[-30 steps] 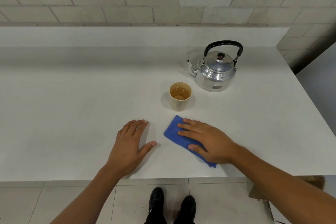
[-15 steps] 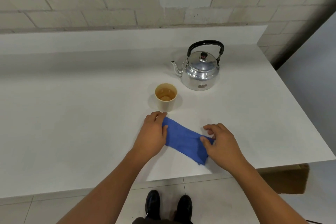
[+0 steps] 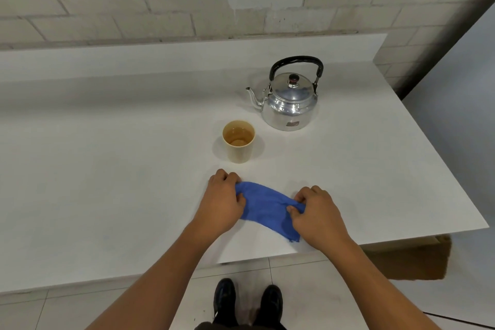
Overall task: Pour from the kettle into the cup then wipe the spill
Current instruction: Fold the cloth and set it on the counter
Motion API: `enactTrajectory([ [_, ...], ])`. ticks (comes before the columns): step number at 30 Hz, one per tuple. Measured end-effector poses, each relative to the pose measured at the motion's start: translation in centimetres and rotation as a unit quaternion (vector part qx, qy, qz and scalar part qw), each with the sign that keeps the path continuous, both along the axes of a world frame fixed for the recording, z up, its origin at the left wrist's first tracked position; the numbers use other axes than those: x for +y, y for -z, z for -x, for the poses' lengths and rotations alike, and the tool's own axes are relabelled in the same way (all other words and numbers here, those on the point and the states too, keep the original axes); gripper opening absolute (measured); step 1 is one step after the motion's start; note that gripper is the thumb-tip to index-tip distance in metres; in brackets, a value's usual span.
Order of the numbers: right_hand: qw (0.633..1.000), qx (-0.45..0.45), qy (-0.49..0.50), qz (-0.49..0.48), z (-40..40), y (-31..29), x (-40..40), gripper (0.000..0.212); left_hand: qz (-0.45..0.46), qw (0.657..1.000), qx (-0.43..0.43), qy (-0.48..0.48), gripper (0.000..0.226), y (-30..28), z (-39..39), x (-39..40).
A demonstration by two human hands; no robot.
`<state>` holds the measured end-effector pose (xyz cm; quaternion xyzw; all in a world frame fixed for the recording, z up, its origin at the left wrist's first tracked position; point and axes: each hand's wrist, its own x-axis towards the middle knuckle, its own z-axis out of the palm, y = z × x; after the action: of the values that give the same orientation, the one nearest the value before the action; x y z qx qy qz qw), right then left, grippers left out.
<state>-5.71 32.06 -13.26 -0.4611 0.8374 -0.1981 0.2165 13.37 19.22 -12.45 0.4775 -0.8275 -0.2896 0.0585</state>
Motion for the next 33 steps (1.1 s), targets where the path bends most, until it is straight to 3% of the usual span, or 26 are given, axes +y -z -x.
enactTrajectory([
  [5, 0.996, -0.089, 0.027, 0.015, 0.0, -0.6, -0.5, 0.015, -0.052, 0.992, 0.098, -0.057, 0.007, 0.3, -2.0, 0.7],
  [12, 0.951, -0.301, 0.042, 0.057, -1.8, -2.3, -3.0, 0.007, -0.143, 0.937, 0.259, -0.186, 0.022, -0.5, -6.2, 0.2],
  [17, 0.915, -0.402, -0.004, 0.028, -5.2, -3.5, -5.4, 0.014, -0.161, 0.905, 0.301, -0.253, 0.034, -2.0, -10.4, -1.9],
  [23, 0.931, -0.358, -0.047, 0.049, -9.5, -4.1, -10.6, 0.024, -0.12, 0.91, 0.258, -0.302, 0.034, -2.5, -15.9, -6.3],
  [33, 0.944, -0.32, -0.034, 0.071, -13.1, -2.5, -18.6, 0.029, -0.052, 0.931, 0.173, -0.318, 0.022, -2.2, -20.1, -13.4],
])
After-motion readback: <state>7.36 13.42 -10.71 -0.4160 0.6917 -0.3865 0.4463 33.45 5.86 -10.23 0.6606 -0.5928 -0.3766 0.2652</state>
